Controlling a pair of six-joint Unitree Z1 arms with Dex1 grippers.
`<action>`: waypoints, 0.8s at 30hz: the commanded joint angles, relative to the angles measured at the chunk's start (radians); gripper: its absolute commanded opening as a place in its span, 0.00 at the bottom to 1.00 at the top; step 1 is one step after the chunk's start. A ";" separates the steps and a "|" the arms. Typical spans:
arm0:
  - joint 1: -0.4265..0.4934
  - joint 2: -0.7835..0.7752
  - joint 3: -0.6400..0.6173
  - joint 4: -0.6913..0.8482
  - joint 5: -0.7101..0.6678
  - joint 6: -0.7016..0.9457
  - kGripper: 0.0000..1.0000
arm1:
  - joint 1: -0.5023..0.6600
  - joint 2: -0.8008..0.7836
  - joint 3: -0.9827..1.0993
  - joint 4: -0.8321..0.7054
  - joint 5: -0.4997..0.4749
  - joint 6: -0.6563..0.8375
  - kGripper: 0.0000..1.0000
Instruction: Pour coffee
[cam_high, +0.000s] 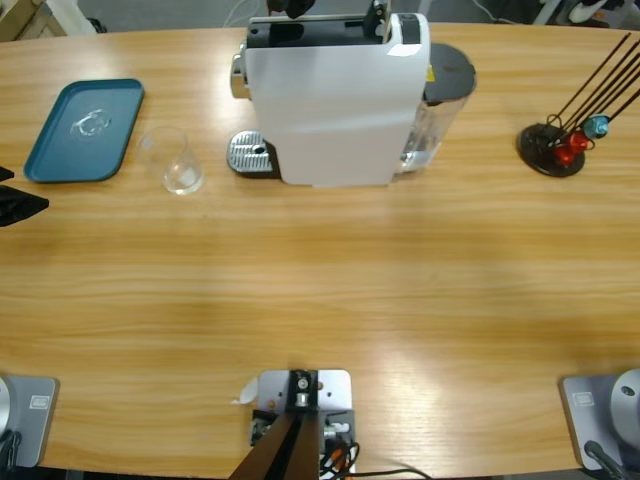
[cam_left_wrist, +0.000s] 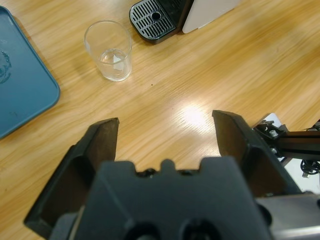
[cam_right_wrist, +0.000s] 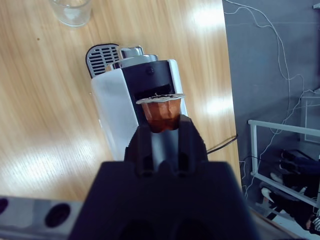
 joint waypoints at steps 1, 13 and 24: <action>-0.010 -0.022 0.031 -0.009 0.002 0.011 0.81 | -0.012 0.091 0.005 -0.007 -0.010 -0.016 0.00; -0.013 -0.030 0.031 -0.009 0.002 0.011 0.81 | -0.012 0.112 -0.007 -0.006 -0.006 -0.015 0.00; -0.014 -0.033 0.031 -0.009 0.002 0.011 0.81 | -0.012 0.121 -0.013 -0.001 -0.009 -0.010 0.47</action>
